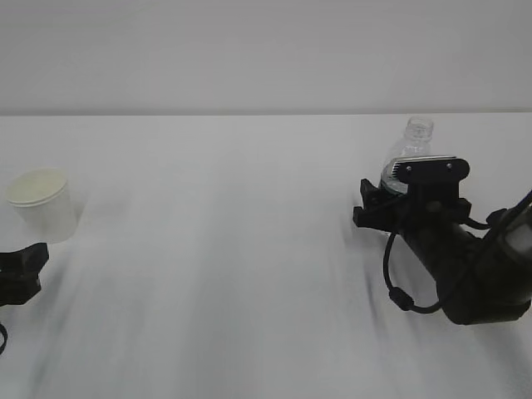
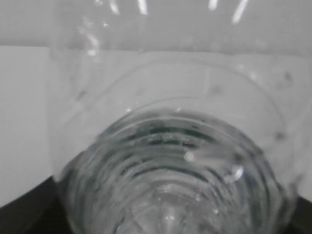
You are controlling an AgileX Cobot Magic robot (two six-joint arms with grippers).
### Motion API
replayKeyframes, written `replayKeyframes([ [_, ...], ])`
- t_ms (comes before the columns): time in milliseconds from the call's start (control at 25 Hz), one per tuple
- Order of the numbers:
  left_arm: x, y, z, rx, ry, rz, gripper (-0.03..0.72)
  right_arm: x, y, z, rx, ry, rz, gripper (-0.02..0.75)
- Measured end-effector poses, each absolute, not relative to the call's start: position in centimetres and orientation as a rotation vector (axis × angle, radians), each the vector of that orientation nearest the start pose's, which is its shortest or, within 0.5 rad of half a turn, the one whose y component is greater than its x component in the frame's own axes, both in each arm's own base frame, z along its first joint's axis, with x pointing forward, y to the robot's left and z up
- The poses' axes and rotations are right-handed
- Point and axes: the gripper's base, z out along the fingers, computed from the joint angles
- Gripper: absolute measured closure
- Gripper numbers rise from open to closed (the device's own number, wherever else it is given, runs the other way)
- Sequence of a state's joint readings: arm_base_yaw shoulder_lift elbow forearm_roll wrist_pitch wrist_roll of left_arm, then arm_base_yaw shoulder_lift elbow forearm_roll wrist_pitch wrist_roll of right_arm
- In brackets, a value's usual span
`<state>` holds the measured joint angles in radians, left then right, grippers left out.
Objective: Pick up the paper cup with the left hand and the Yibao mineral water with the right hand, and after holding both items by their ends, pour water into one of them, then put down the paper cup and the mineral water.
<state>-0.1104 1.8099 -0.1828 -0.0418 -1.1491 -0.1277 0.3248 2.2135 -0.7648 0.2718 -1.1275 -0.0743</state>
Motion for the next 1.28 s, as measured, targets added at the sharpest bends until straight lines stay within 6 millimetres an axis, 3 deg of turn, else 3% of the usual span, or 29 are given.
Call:
replayKeyframes([
  [600, 21.72, -2.06, 10.35, -0.059, 1.963, -0.13, 0.169, 34.78, 9.19, 6.31, -0.102, 1.812, 0.001, 0.146],
  [880, 21.72, -2.06, 10.35, -0.059, 1.963, -0.13, 0.169, 34.78, 9.18, 6.31, -0.103, 1.812, -0.001, 0.235],
  [1280, 21.72, -2.06, 10.35, -0.058, 1.963, -0.13, 0.169, 34.78, 9.18, 6.31, -0.103, 1.812, -0.001, 0.253],
])
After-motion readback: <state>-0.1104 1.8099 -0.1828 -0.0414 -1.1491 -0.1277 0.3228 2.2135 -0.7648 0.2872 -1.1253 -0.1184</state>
